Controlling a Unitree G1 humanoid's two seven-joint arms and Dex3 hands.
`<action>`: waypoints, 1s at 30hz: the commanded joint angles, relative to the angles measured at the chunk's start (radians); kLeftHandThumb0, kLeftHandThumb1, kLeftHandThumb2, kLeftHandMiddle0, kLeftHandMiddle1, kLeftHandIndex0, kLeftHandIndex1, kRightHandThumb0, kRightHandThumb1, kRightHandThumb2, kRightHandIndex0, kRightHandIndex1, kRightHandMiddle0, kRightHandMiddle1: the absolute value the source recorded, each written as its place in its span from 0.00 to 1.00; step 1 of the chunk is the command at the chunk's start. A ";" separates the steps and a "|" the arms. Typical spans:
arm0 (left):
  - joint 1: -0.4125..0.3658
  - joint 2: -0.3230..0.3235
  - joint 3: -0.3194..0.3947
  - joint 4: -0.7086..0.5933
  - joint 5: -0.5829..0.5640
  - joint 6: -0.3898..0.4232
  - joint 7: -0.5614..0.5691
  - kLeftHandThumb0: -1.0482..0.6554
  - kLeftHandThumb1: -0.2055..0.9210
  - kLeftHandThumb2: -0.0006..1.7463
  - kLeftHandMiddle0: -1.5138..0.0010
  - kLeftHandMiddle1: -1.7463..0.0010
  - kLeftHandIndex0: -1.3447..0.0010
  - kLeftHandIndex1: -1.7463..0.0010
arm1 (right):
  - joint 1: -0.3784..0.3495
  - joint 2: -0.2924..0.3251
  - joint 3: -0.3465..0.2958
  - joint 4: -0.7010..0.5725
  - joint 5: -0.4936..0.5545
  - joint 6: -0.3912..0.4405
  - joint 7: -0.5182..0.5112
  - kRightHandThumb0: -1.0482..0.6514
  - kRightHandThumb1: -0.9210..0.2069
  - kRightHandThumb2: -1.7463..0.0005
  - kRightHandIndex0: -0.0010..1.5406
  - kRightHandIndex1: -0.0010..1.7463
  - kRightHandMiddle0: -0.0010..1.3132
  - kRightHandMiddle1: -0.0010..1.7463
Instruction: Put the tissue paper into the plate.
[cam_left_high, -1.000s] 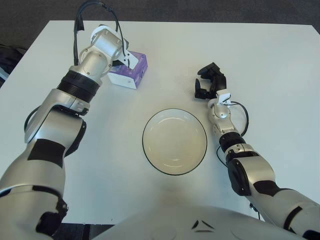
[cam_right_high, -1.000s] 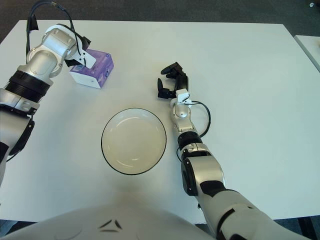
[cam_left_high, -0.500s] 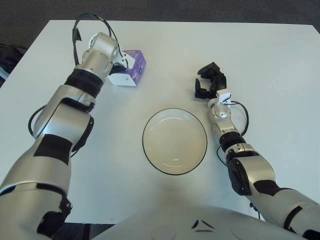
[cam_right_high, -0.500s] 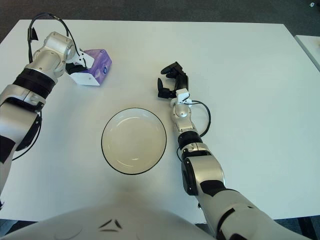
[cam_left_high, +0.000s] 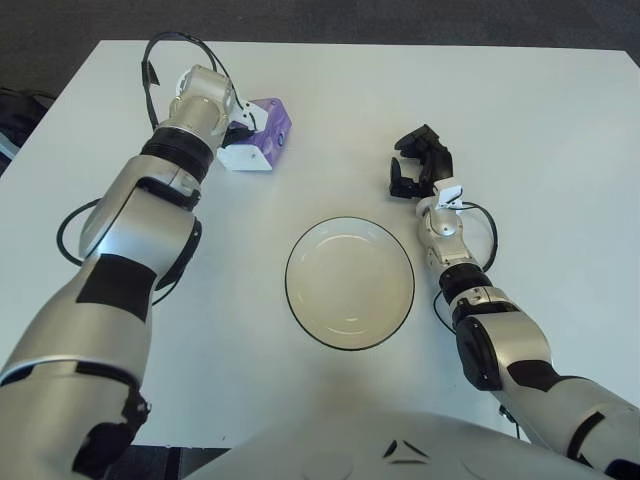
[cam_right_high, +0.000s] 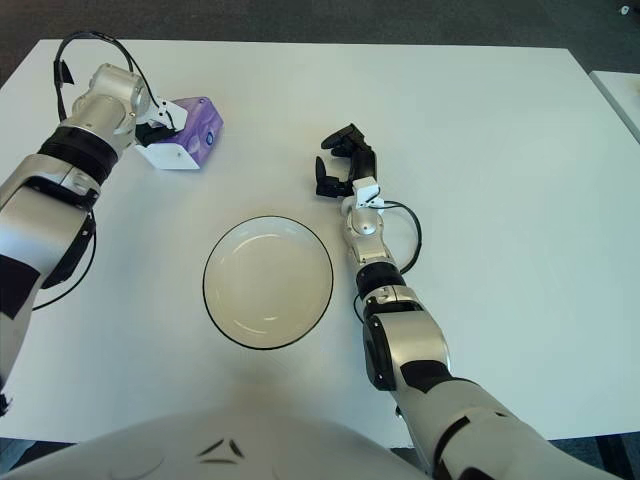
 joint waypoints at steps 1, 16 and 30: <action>-0.021 -0.041 -0.020 0.091 -0.059 -0.006 0.042 0.00 1.00 0.65 1.00 1.00 1.00 1.00 | 0.261 0.006 -0.005 0.218 0.001 0.186 0.006 0.61 0.65 0.19 0.48 1.00 0.43 0.90; -0.034 -0.048 -0.062 0.140 -0.092 -0.008 0.168 0.00 1.00 0.65 1.00 1.00 1.00 1.00 | 0.259 0.009 -0.017 0.219 0.014 0.193 0.017 0.61 0.58 0.21 0.36 1.00 0.40 0.98; -0.044 -0.055 -0.080 0.142 -0.126 -0.004 0.177 0.00 1.00 0.67 1.00 1.00 1.00 1.00 | 0.259 0.009 -0.025 0.225 0.017 0.187 0.019 0.61 0.57 0.22 0.34 1.00 0.39 1.00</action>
